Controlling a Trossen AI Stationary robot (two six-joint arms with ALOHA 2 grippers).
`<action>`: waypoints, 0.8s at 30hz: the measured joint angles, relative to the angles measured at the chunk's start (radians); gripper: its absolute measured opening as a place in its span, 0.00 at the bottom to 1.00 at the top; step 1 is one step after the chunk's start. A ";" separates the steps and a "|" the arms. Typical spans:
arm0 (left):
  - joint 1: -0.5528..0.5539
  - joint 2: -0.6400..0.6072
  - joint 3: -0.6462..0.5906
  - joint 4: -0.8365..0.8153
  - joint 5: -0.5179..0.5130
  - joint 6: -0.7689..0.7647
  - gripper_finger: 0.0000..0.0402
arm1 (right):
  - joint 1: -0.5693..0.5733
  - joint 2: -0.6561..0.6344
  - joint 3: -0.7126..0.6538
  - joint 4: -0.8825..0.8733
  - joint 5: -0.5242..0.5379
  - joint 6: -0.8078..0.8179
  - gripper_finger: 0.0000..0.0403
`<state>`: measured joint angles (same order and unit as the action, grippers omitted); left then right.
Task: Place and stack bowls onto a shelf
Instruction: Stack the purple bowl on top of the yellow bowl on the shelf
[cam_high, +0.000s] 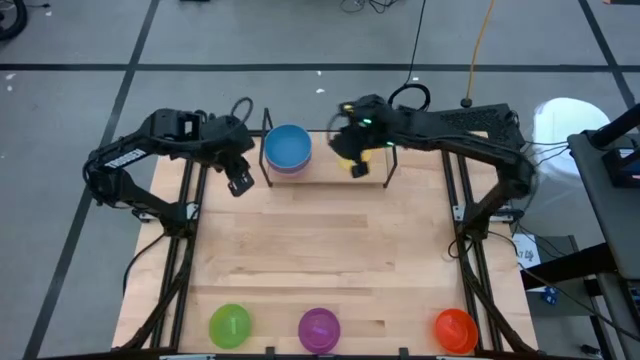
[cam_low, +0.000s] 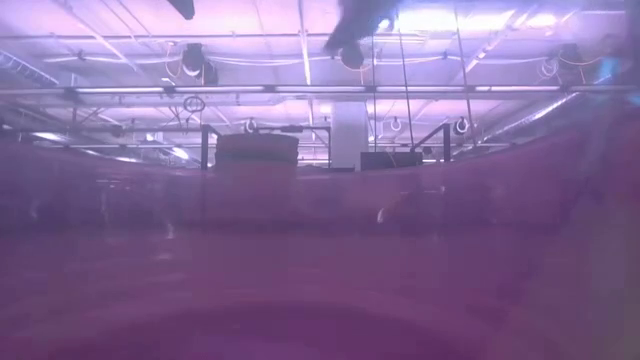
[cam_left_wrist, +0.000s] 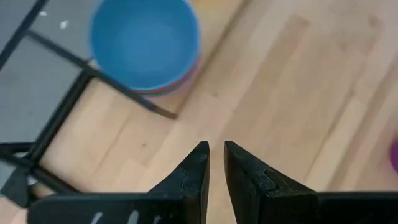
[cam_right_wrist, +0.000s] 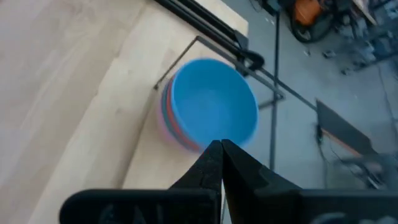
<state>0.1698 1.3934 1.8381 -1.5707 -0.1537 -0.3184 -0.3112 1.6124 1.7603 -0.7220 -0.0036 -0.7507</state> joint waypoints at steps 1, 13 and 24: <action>-0.019 0.008 0.000 0.000 0.004 0.002 0.14 | 0.016 -0.031 0.000 -0.033 0.038 0.012 0.00; -0.350 0.232 -0.001 0.095 0.018 -0.092 0.14 | 0.147 -0.314 0.000 -0.265 0.297 0.165 0.00; -0.615 0.513 -0.002 0.323 0.060 -0.228 0.14 | 0.163 -0.435 0.000 -0.283 0.297 0.164 0.00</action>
<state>-0.4450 1.9061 1.8362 -1.2478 -0.0939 -0.5460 -0.1486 1.1775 1.7603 -1.0051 0.2931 -0.5865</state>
